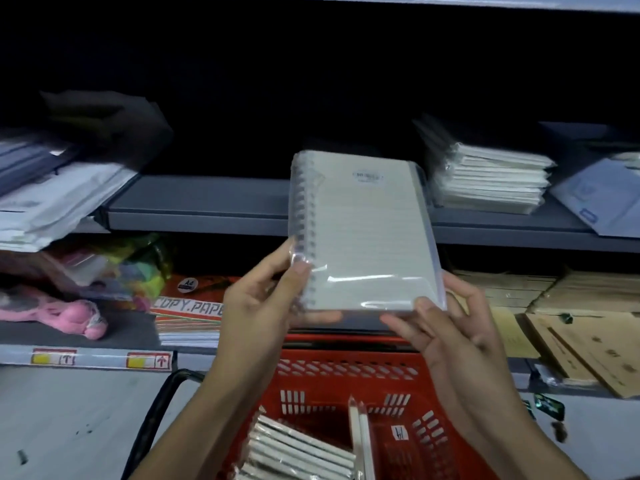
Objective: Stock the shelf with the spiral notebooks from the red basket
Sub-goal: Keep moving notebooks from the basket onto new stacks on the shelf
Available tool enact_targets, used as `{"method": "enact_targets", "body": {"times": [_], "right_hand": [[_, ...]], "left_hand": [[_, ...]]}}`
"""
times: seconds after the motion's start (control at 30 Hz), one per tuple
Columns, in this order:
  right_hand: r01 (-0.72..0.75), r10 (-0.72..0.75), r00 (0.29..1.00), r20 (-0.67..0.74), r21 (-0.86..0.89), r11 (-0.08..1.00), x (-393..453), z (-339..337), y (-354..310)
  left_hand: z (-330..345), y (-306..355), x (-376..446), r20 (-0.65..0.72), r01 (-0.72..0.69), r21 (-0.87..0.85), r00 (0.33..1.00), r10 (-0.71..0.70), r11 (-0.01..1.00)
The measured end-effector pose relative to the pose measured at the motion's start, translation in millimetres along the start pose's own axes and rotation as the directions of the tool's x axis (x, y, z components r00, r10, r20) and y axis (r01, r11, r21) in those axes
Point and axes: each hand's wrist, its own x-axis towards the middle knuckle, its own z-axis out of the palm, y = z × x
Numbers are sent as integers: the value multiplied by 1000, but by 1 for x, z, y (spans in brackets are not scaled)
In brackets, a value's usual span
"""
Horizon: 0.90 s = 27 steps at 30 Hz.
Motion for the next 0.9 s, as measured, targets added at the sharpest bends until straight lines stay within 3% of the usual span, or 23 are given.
{"method": "enact_targets", "body": {"times": [0.13, 0.27, 0.33, 0.47, 0.73, 0.9], "right_hand": [[82, -81, 996, 40, -34, 996, 56, 25, -18], [135, -129, 990, 53, -112, 985, 114, 42, -29], [99, -95, 995, 30, -229, 968, 135, 45, -26], [18, -26, 1000, -14, -422, 906, 152, 36, -17], [169, -194, 981, -9, -452, 876, 139, 23, -11], [160, -265, 955, -133, -519, 839, 158, 31, -7]], "left_hand": [[19, 16, 52, -88, -49, -57, 995, 44, 997], [27, 29, 104, -50, 11, -45, 999, -13, 999], [30, 27, 123, -122, 21, 41, 992, -16, 999], [32, 10, 126, -285, -23, 283, 953, 107, 959], [16, -13, 113, -270, -203, 458, 896, 352, 866], [22, -11, 132, -251, -207, 626, 859, 446, 751]]}}
